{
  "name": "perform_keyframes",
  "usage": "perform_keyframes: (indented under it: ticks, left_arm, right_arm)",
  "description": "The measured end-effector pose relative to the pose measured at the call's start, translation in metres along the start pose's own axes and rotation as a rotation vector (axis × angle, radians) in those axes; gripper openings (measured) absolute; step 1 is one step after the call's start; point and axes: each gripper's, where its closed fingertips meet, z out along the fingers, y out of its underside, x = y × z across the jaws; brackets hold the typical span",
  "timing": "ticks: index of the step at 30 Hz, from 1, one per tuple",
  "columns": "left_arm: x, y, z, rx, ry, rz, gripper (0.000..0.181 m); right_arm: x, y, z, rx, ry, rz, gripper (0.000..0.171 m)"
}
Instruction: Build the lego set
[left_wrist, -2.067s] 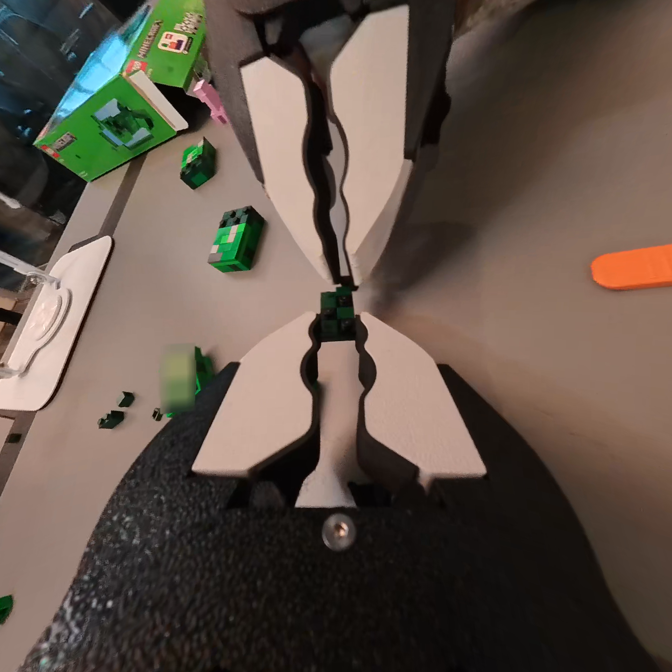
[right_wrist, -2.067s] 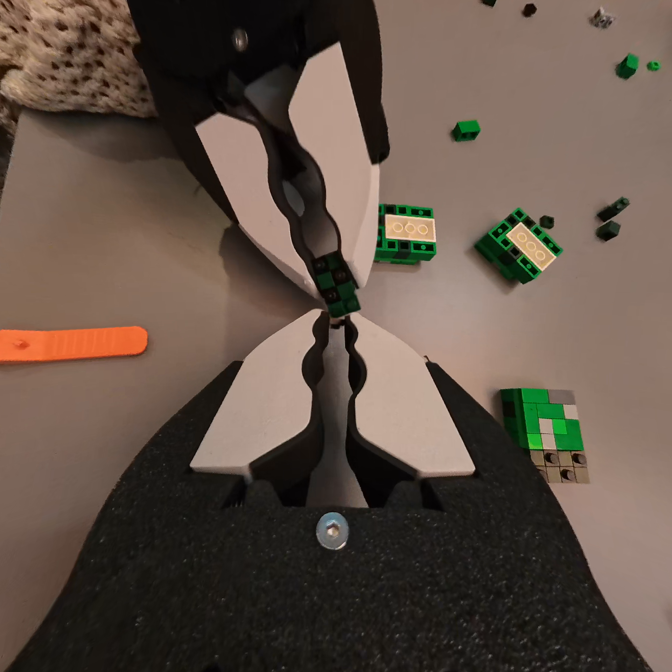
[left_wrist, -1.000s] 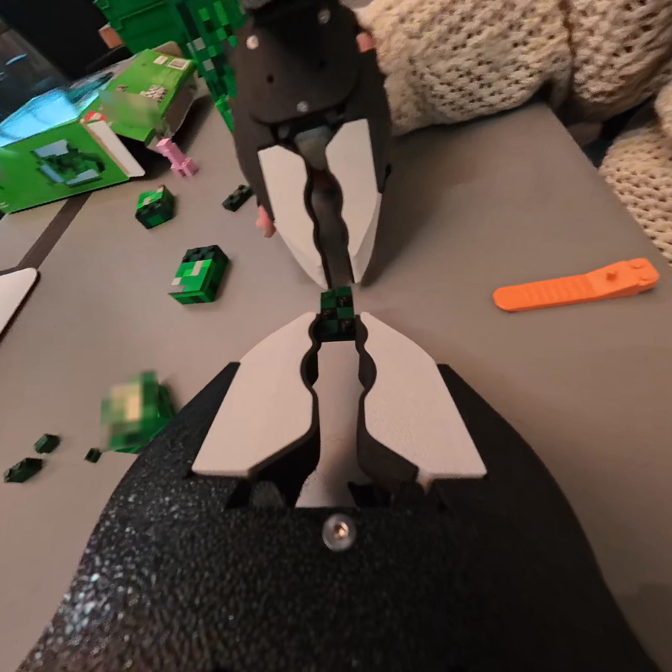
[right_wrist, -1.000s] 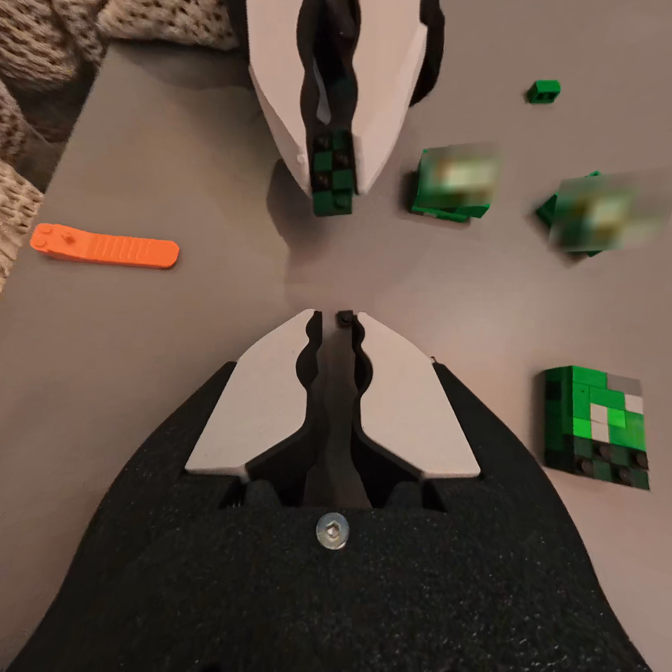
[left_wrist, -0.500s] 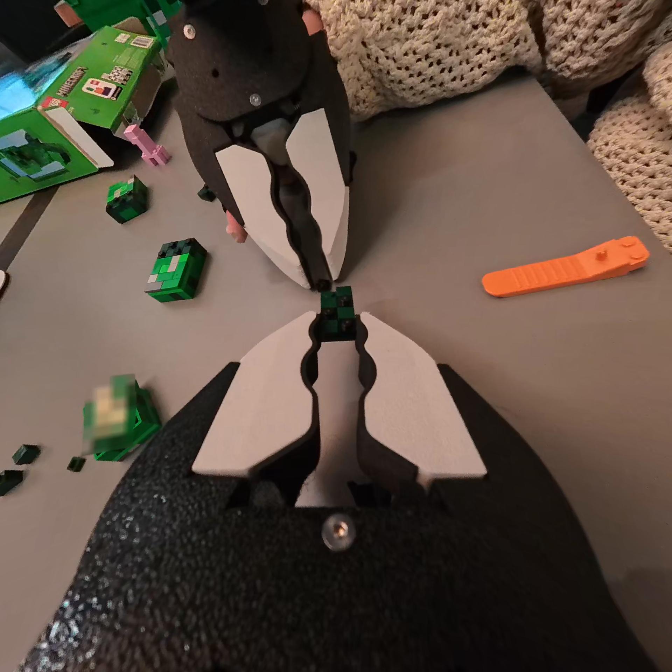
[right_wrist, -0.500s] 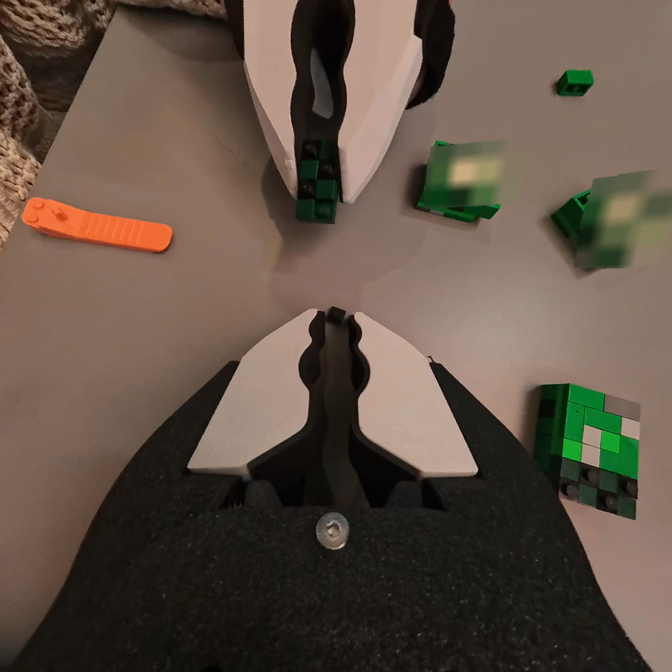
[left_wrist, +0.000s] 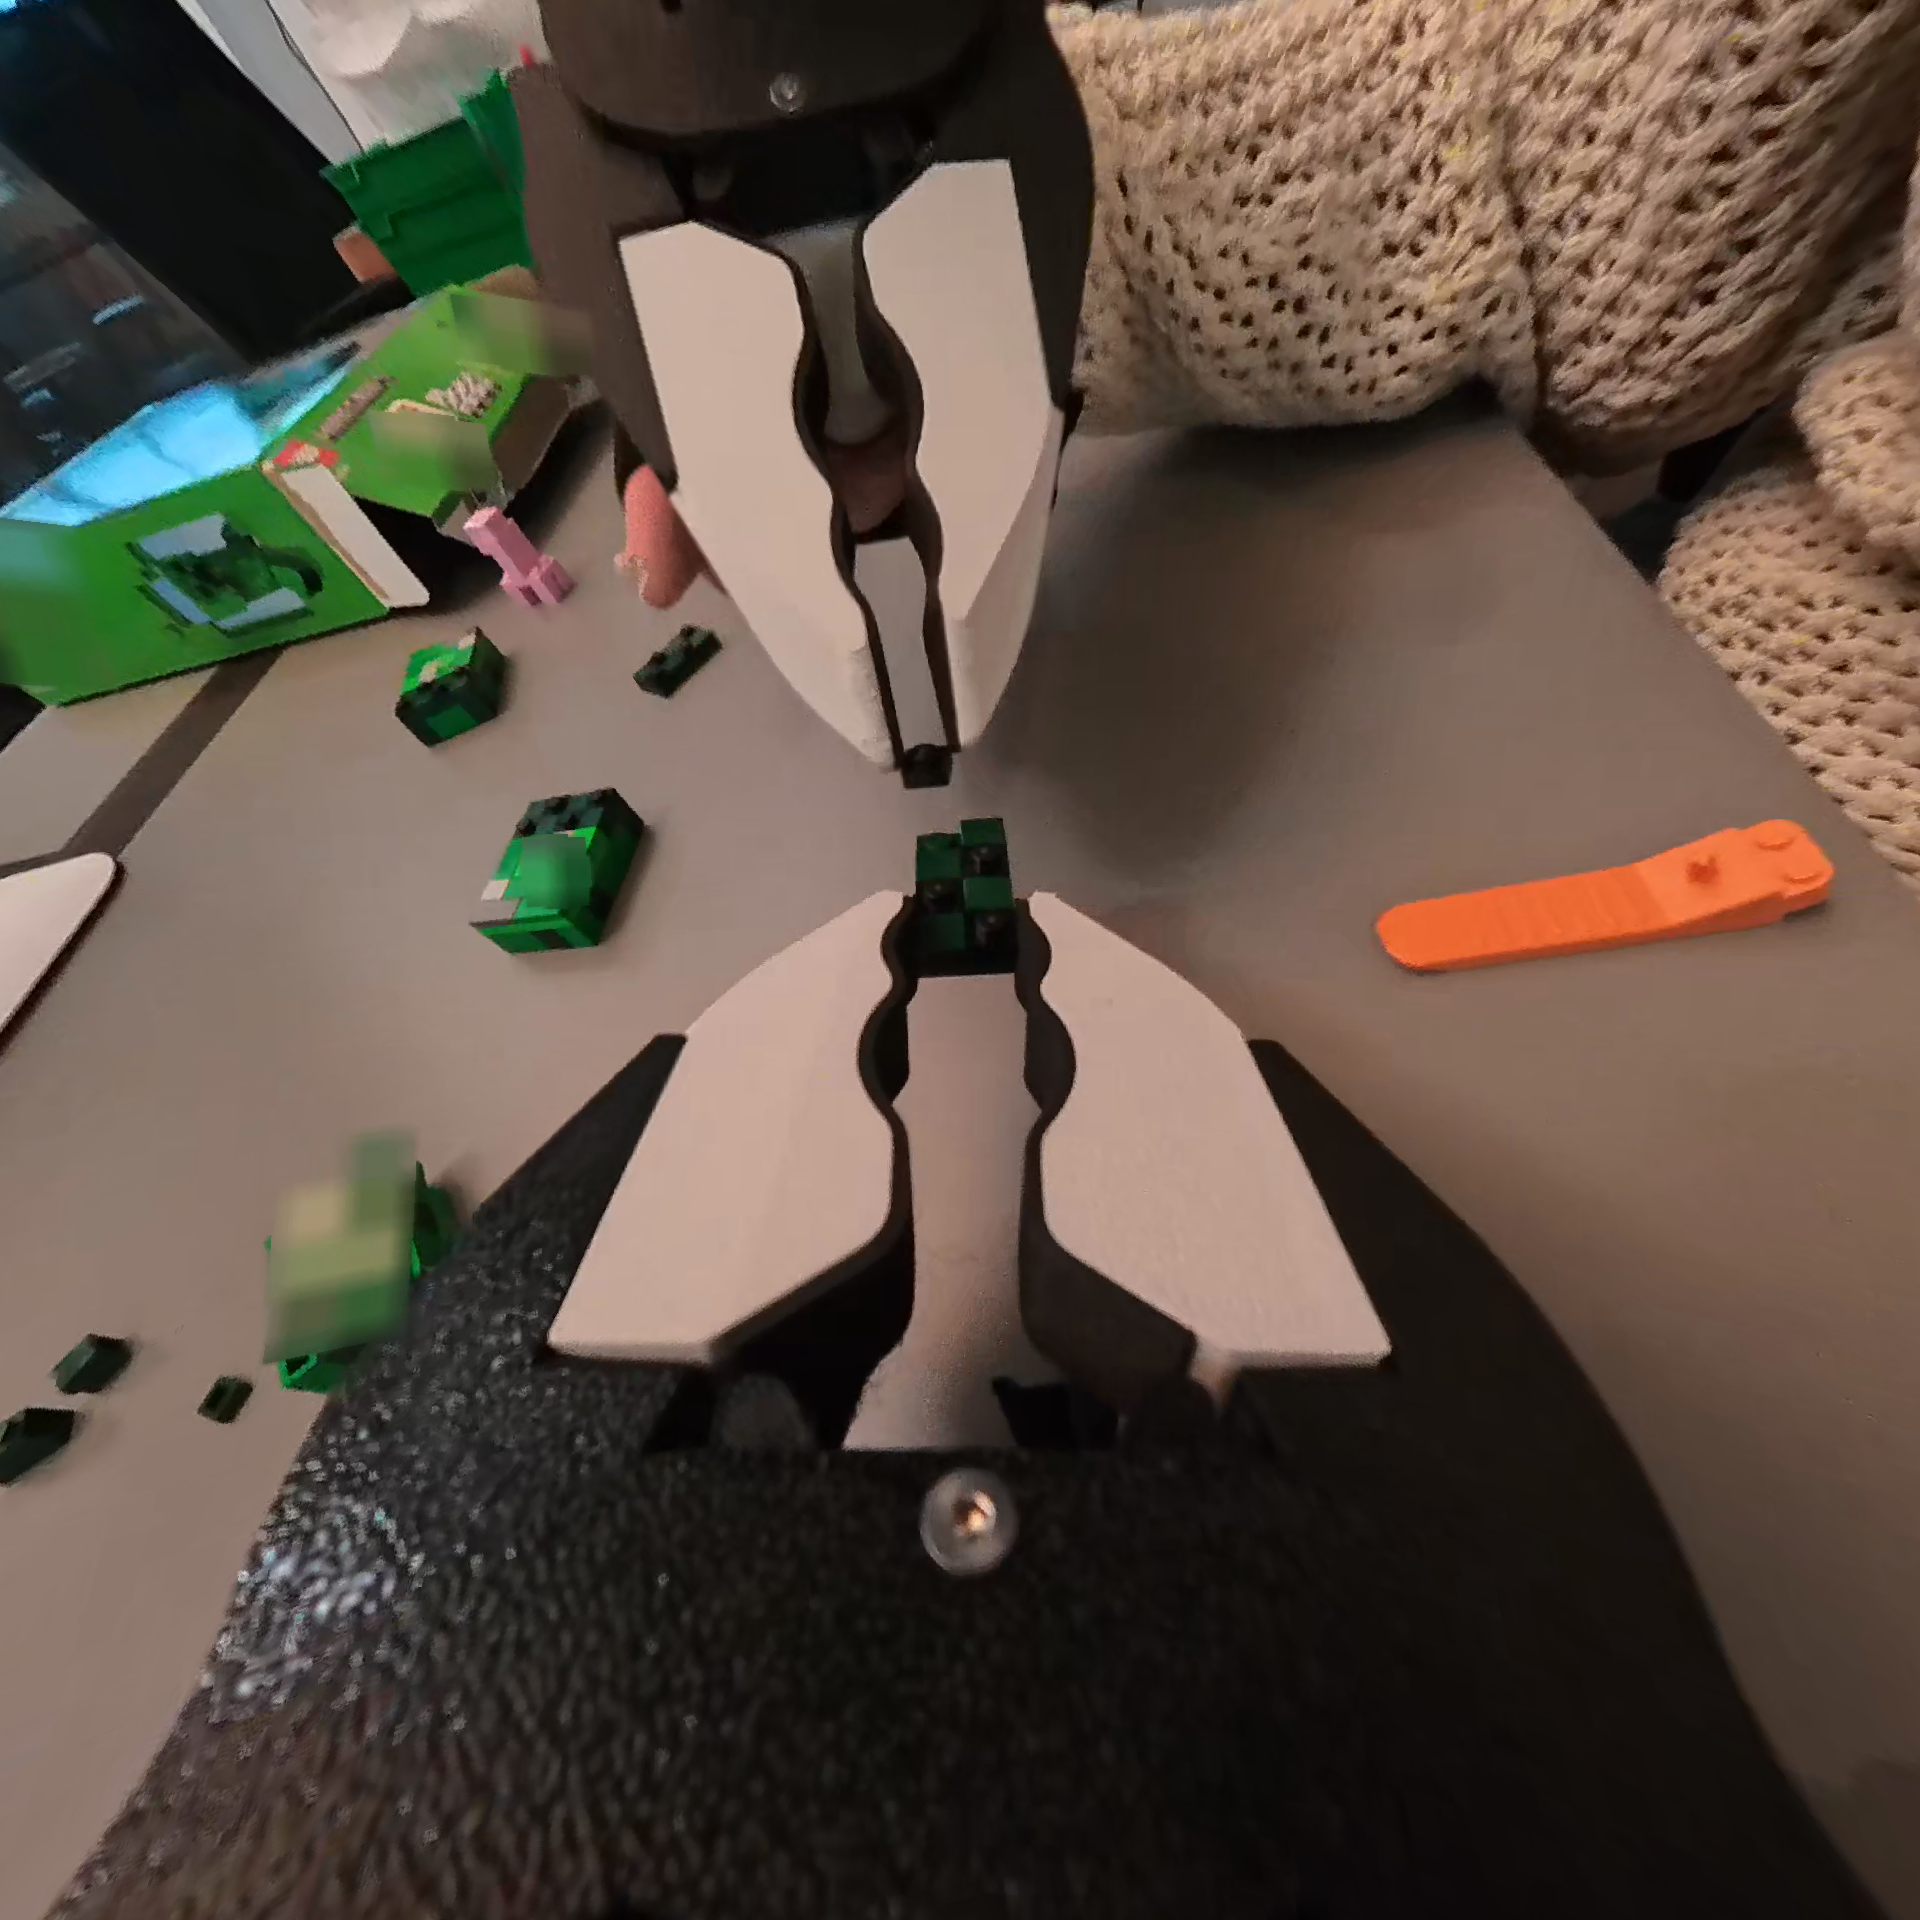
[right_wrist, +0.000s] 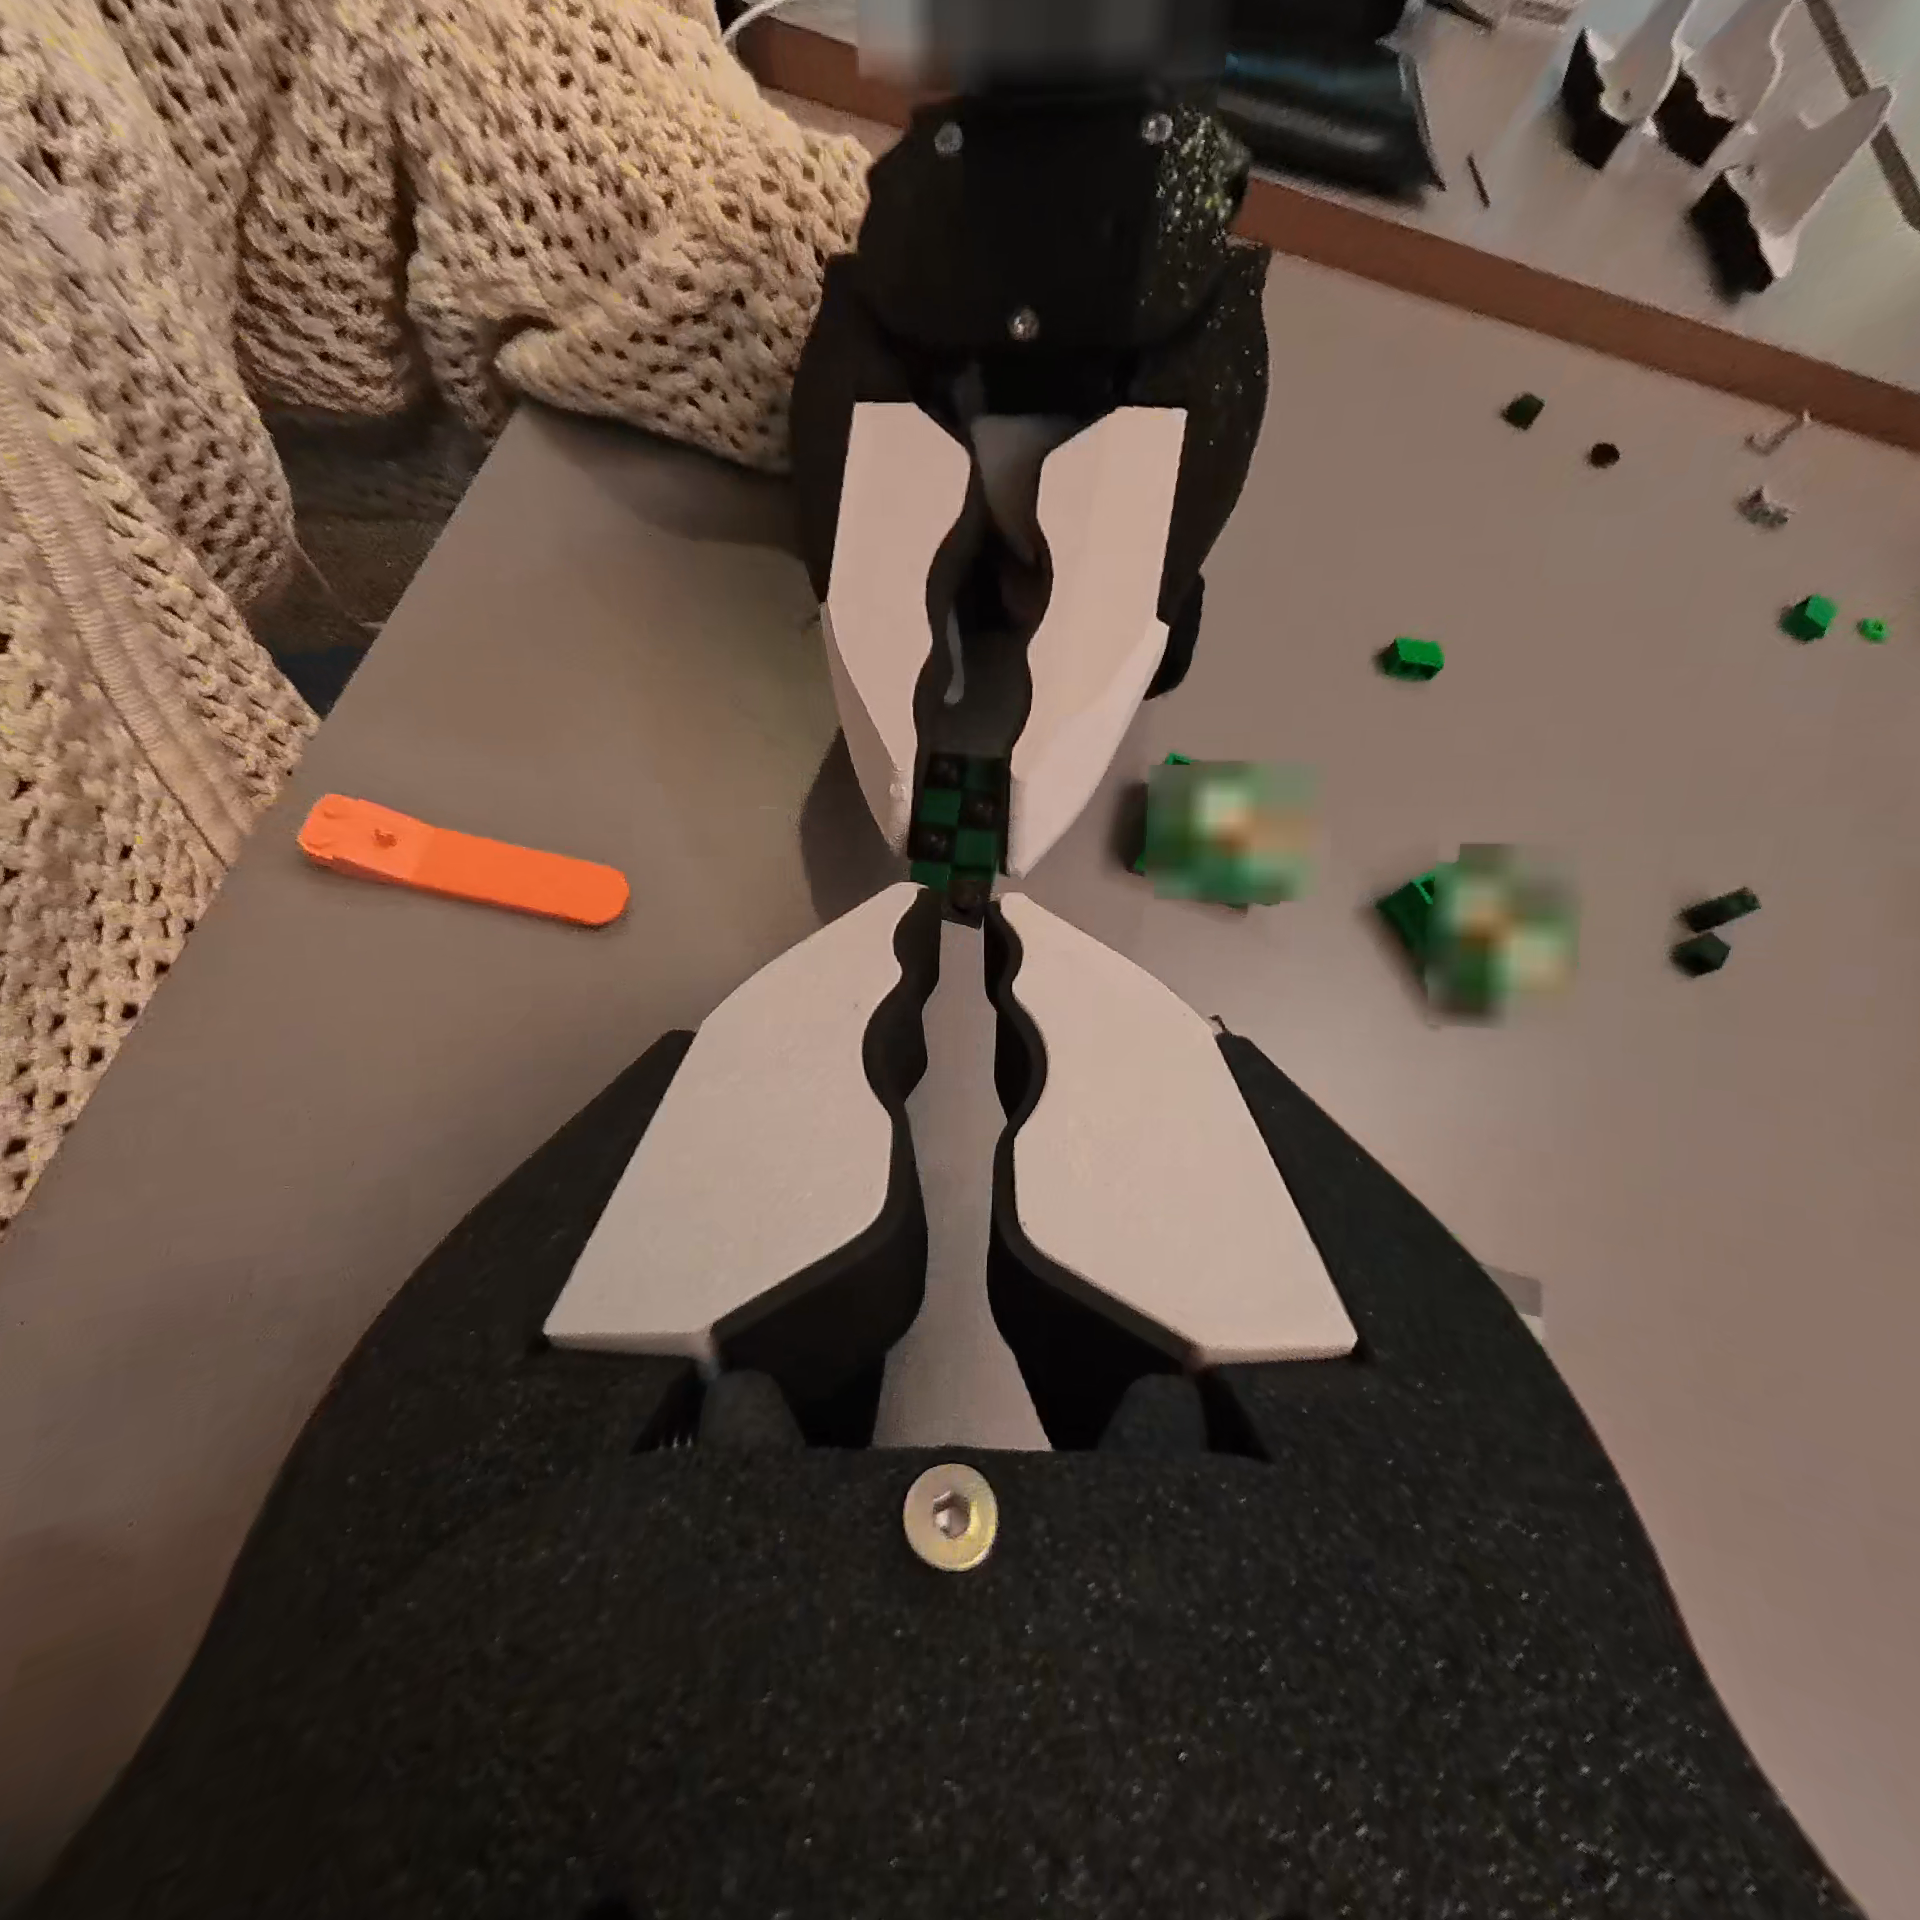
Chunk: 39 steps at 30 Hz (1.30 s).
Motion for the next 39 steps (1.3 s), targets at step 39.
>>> perform_keyframes:
  ticks: [39]
  left_arm:
    - [-0.031,-0.026,-0.026,0.233,-0.088,-0.217,0.017]
  right_arm:
    - [0.034,-0.029,-0.003,-0.139,0.75,-0.805,0.031]
